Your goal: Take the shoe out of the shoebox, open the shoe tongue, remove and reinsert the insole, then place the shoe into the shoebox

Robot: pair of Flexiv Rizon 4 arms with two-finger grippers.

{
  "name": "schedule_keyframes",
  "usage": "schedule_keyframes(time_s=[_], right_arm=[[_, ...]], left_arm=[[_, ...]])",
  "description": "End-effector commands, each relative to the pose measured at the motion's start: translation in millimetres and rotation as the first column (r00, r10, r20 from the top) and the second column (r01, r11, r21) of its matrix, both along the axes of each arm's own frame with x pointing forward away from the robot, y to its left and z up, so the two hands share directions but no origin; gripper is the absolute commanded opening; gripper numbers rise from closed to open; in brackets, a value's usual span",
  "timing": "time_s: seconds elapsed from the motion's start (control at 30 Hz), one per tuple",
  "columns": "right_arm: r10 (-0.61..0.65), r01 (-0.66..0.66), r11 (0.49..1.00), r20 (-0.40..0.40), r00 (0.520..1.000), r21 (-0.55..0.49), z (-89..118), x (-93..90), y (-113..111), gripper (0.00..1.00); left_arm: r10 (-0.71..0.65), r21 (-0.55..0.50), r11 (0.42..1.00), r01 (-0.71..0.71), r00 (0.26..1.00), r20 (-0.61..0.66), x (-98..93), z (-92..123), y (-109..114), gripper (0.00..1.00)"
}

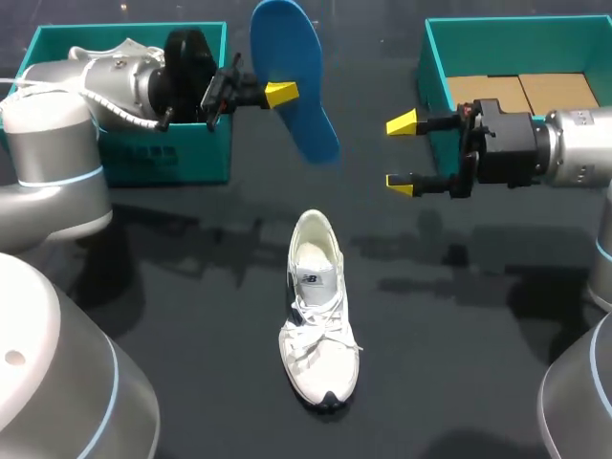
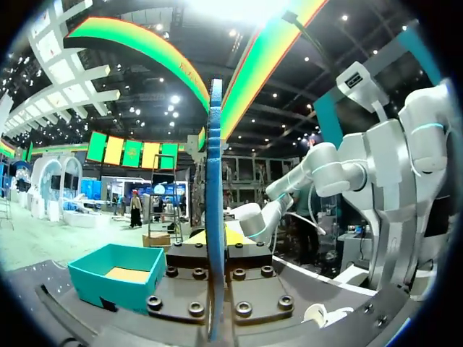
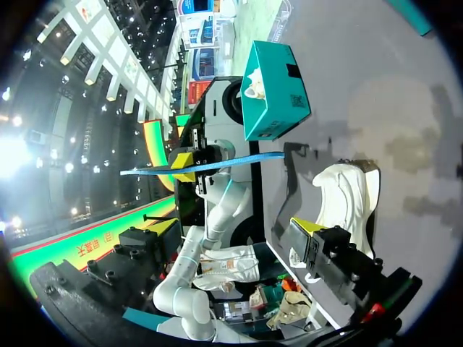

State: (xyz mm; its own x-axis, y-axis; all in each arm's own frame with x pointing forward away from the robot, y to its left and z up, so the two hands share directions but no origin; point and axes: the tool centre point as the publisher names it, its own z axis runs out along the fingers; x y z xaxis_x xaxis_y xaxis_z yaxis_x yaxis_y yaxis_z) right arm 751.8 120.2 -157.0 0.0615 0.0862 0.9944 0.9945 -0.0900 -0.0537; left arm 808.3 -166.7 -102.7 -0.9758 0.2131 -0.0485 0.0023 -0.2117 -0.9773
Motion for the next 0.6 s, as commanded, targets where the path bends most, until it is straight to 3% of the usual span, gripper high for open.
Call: schedule_keyframes(time_s=[0.03,0.33,0.6], right_arm=[[0.000,0.000,1.000,-0.001,1.000,-0.001,-1,0.4,1,1.00],[0.000,0.000,1.000,-0.001,1.000,-0.001,-1,0.4,1,1.00],[0.000,0.000,1.000,-0.001,1.000,-0.001,-1,0.4,1,1.00]], left_arm=[[0.049,-0.004,0.999,-0.051,0.921,0.386,-9.7,5,12,0.00],[0.081,-0.001,0.995,-0.098,0.812,0.578,-23.5,4,22,0.00],[0.081,-0.001,0.995,-0.098,0.812,0.578,-23.5,4,22,0.00]])
